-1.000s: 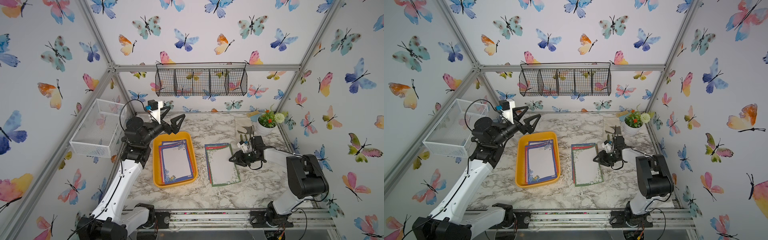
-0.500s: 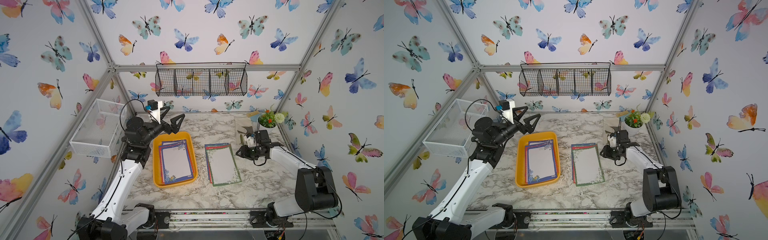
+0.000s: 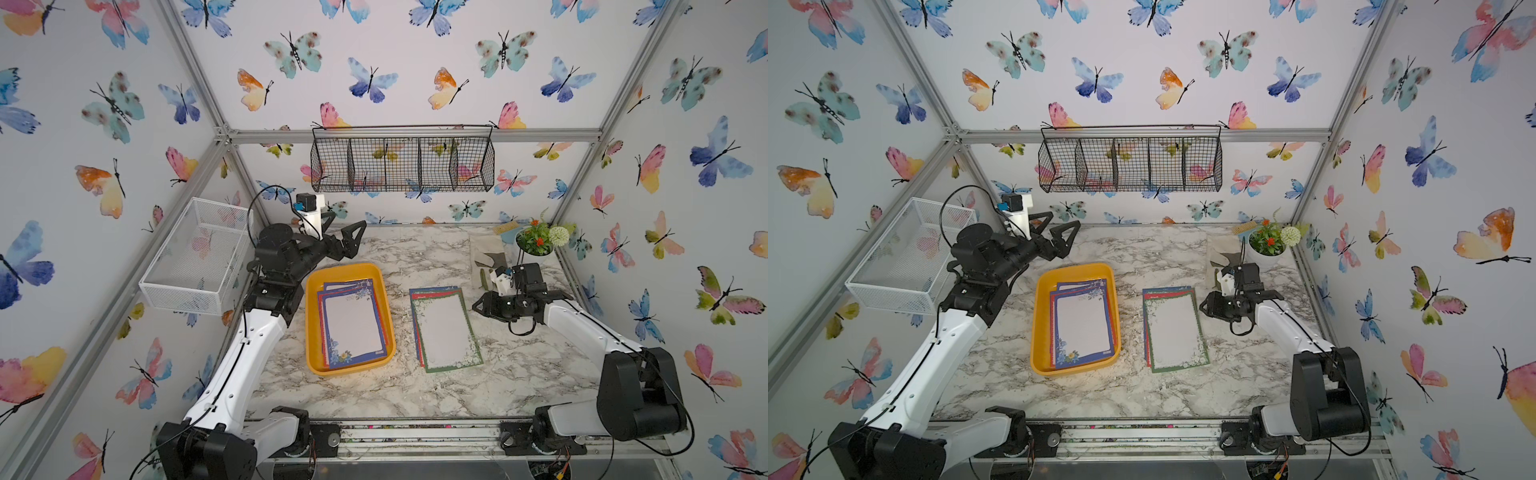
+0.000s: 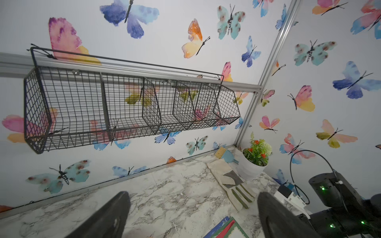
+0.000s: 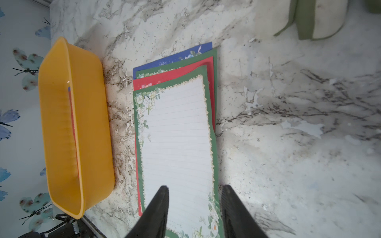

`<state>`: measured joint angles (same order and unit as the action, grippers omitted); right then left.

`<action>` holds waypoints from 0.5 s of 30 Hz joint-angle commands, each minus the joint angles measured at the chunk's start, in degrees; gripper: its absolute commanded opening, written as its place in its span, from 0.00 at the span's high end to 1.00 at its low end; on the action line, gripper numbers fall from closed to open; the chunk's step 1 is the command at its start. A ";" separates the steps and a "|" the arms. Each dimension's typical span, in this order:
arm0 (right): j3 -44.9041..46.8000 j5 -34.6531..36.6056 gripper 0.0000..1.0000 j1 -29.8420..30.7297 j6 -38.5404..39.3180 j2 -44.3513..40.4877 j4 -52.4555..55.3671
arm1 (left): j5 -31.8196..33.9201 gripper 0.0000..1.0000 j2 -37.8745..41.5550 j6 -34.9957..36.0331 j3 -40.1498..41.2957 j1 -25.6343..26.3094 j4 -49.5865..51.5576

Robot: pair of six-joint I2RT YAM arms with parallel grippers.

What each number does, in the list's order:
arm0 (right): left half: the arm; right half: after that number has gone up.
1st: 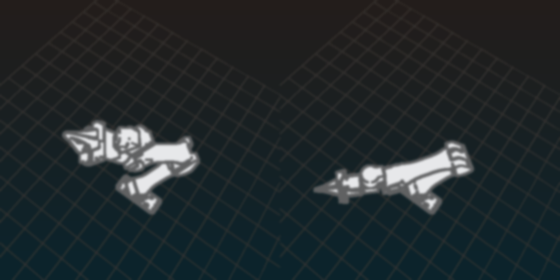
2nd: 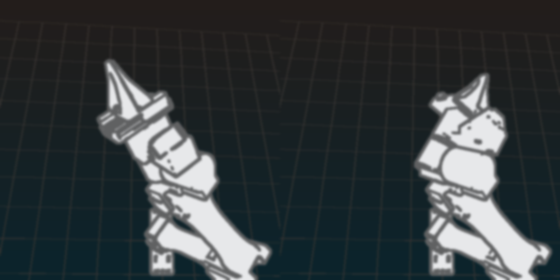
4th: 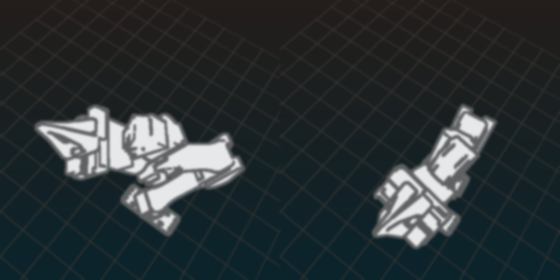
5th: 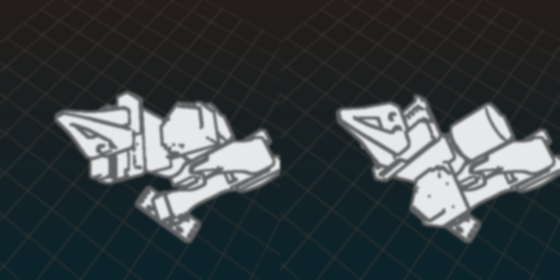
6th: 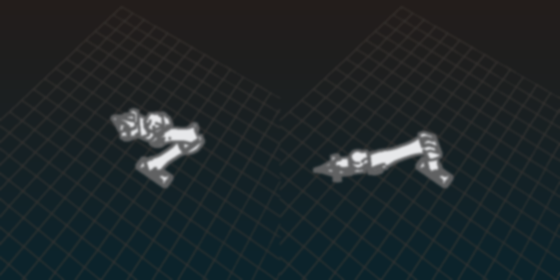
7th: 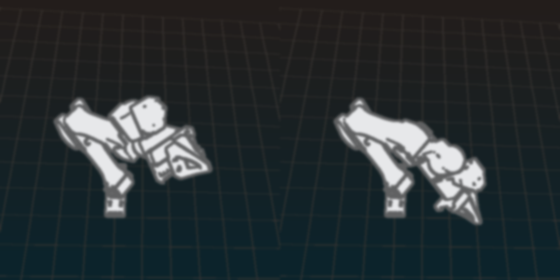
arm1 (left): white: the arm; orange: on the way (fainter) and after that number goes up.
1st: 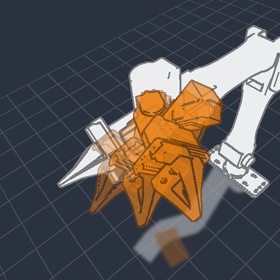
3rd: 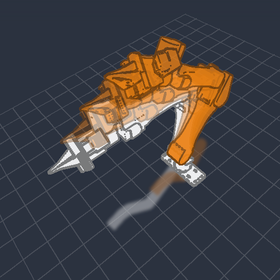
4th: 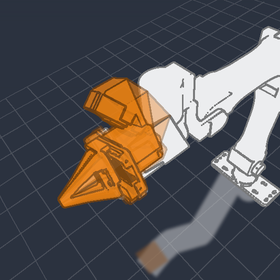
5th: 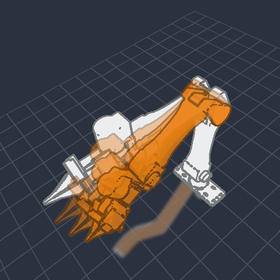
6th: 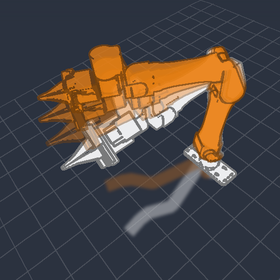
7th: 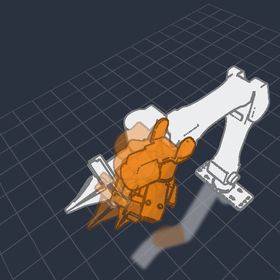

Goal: Take out the stationery paper from the storage box
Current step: Place the stationery paper at the center of the board, then pick up the stationery paper from the storage box.

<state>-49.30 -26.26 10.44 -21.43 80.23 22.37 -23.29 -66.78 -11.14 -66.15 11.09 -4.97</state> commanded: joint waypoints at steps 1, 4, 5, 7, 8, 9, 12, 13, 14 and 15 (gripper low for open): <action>0.25 -2.48 0.55 -0.08 -2.32 -1.62 -3.12 | 4.90 0.02 -0.06 -0.44 -2.57 0.17 9.63; -0.08 -2.17 0.56 0.54 -3.07 -2.52 -4.32 | 6.78 0.01 1.32 0.01 -1.70 0.16 14.28; -0.33 -2.19 0.56 0.78 -3.19 -2.70 -4.56 | 7.59 0.01 1.73 0.15 -1.22 0.08 15.96; -1.01 -2.22 0.57 1.55 -4.02 -3.22 -5.40 | 8.90 0.01 2.31 0.41 0.35 -0.15 19.41; -1.44 -2.22 0.57 2.09 -4.35 -3.39 -5.91 | 9.38 0.02 2.36 0.42 1.21 -0.40 20.68; -1.94 -2.17 0.58 2.76 -4.66 -3.43 -6.37 | 9.73 0.03 2.36 0.28 2.34 -0.63 21.77; -4.44 -0.81 0.59 5.90 -4.94 -2.78 -6.28 | 8.62 0.08 2.27 0.16 6.25 -1.84 23.29; -5.55 -0.09 0.59 7.31 -4.89 -2.48 -6.16 | 8.88 0.10 2.27 0.06 7.63 -1.99 23.38; -6.27 0.63 0.60 8.60 -5.02 -2.12 -6.13 | 9.58 0.11 2.27 0.13 8.89 -2.08 23.42; -7.01 1.58 0.60 10.40 -5.25 -1.76 -6.19 | 10.50 0.13 2.06 0.15 10.39 -2.11 23.40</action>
<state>-53.49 -26.44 17.91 -25.85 77.89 17.43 -15.20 -64.97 -11.25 -58.30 9.47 14.98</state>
